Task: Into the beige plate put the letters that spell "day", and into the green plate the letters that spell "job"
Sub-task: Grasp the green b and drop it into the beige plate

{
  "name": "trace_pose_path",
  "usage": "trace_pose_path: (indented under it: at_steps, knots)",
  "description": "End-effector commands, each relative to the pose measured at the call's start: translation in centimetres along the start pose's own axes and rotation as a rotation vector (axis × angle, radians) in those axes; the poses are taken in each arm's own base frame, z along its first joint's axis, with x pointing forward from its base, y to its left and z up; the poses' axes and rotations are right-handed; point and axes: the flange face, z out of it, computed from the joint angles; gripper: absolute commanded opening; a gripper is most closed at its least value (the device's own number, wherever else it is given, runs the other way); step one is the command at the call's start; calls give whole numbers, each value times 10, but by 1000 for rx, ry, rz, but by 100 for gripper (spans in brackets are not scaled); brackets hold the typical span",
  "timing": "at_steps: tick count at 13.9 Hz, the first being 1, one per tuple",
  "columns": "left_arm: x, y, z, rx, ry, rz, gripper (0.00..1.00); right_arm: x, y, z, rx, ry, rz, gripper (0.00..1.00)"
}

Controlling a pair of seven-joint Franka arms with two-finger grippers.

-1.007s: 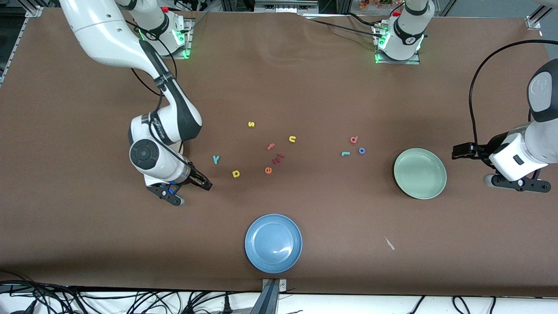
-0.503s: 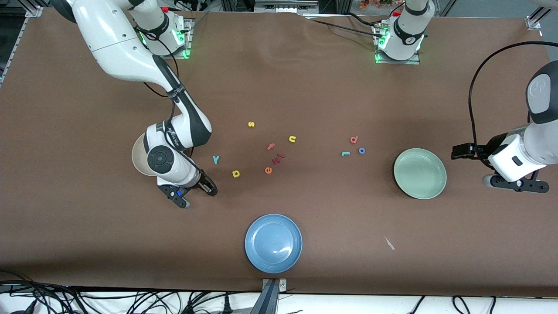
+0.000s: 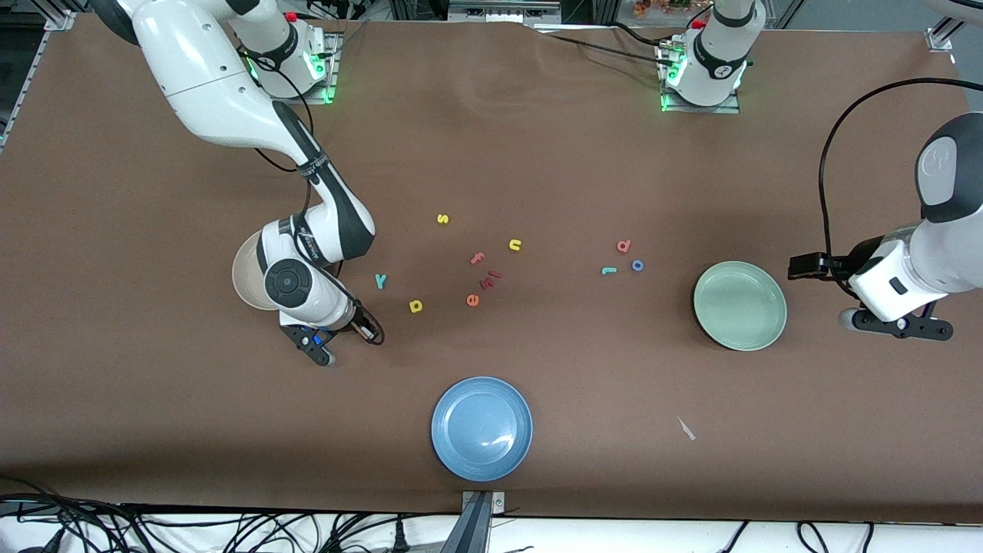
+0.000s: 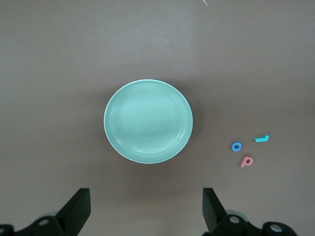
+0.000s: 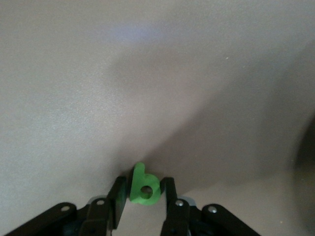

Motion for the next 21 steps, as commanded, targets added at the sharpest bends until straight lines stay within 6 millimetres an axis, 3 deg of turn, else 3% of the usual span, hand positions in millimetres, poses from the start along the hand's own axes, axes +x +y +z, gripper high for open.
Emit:
trace_pose_path:
  at_steps: [1, 4, 7, 9, 10, 12, 15, 16, 17, 18, 21]
  knots:
    - [0, 4, -2, -33, -2, -50, 100, 6, -3, -1, -12, 25, 1, 9]
    - [6, 4, 10, -51, -16, -60, 100, 27, 7, -44, -20, 82, -17, 9]
    - [8, 5, 16, -56, -24, -62, 100, 63, 42, -78, -91, 92, 40, 10]
    - [12, 7, 26, -93, -35, -70, 100, 65, 64, -89, -174, 42, -19, 10]
    - [12, 9, 30, -106, -39, -72, 100, 62, 81, -91, -209, 21, -12, 10]
    - [17, 8, 51, -109, -56, -96, 100, 41, 117, -77, -243, -11, -9, 10]
    - [19, 16, 84, -108, -60, -136, 100, 20, 178, -41, -230, -12, 15, 12]
    - [20, 25, 90, -112, -62, -137, 100, 12, 187, -28, -236, -19, 13, 31]
    - [20, 27, 99, -120, -64, -152, 100, 11, 189, -26, -241, -23, 13, 75]
    - [20, 29, 107, -146, -64, -174, 100, 11, 188, -29, -240, -21, 16, 99]
    - [19, 31, 123, -176, -76, -198, 99, 18, 177, -50, -204, 6, 27, 99]
